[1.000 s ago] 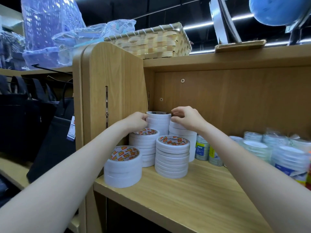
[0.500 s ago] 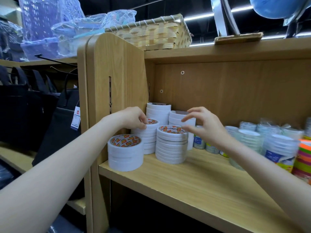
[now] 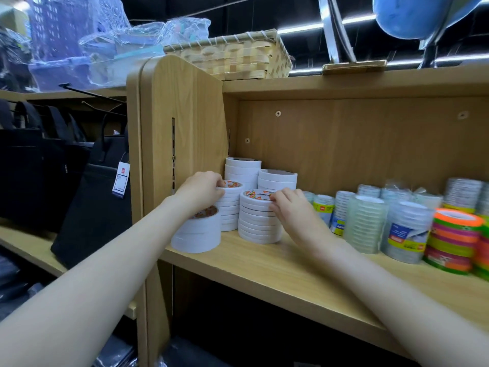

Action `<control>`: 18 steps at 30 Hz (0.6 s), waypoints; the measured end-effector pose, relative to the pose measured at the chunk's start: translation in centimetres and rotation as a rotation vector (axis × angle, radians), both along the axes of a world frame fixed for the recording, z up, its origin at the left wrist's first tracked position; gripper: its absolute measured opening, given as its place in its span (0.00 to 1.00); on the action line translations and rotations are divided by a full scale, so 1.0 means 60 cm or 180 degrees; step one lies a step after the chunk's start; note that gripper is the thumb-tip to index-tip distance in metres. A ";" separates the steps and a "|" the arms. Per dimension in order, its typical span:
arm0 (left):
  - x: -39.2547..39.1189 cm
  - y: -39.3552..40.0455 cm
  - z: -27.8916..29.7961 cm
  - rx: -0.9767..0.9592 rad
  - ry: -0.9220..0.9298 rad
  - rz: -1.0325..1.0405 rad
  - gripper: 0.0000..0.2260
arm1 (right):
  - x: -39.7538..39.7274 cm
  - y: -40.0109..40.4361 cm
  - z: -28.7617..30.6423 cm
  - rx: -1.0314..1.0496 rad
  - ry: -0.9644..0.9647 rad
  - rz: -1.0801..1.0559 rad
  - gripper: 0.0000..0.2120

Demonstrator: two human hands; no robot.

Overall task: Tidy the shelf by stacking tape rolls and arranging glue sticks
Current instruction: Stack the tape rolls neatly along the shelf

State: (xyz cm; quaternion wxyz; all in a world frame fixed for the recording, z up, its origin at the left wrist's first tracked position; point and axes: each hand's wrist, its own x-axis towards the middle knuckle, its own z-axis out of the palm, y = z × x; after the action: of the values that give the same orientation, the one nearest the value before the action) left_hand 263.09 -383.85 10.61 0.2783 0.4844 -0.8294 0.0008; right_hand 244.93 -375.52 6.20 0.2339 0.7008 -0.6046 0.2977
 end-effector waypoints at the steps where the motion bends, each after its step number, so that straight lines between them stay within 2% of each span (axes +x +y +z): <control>1: 0.000 0.004 -0.003 -0.0088 0.0102 0.0034 0.11 | 0.002 0.004 0.000 0.0207 -0.0090 0.0005 0.12; 3: 0.000 0.014 -0.007 -0.0348 0.0289 0.0038 0.11 | -0.007 0.010 0.003 0.0058 0.0006 -0.0033 0.12; 6: -0.005 0.030 -0.013 -0.0673 0.0559 -0.0114 0.11 | -0.029 0.036 0.000 0.0096 -0.0198 -0.0050 0.15; 11: -0.053 0.070 -0.040 -0.0911 0.1048 -0.0832 0.10 | -0.098 0.122 -0.001 0.0000 -0.0350 -0.0347 0.10; 14: -0.117 0.102 -0.066 -0.0764 0.1082 -0.1341 0.10 | -0.168 0.188 -0.001 -0.0046 -0.0276 -0.1077 0.12; 18: -0.213 0.143 -0.093 -0.0239 0.0732 -0.1817 0.14 | -0.234 0.248 -0.012 0.0194 -0.0020 -0.2041 0.27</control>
State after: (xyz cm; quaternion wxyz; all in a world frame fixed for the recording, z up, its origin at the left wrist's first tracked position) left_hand 250.31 -375.27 5.02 0.3770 0.2181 -0.8944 -0.1015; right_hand 230.90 -360.63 5.48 0.2929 0.4803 -0.8040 0.1928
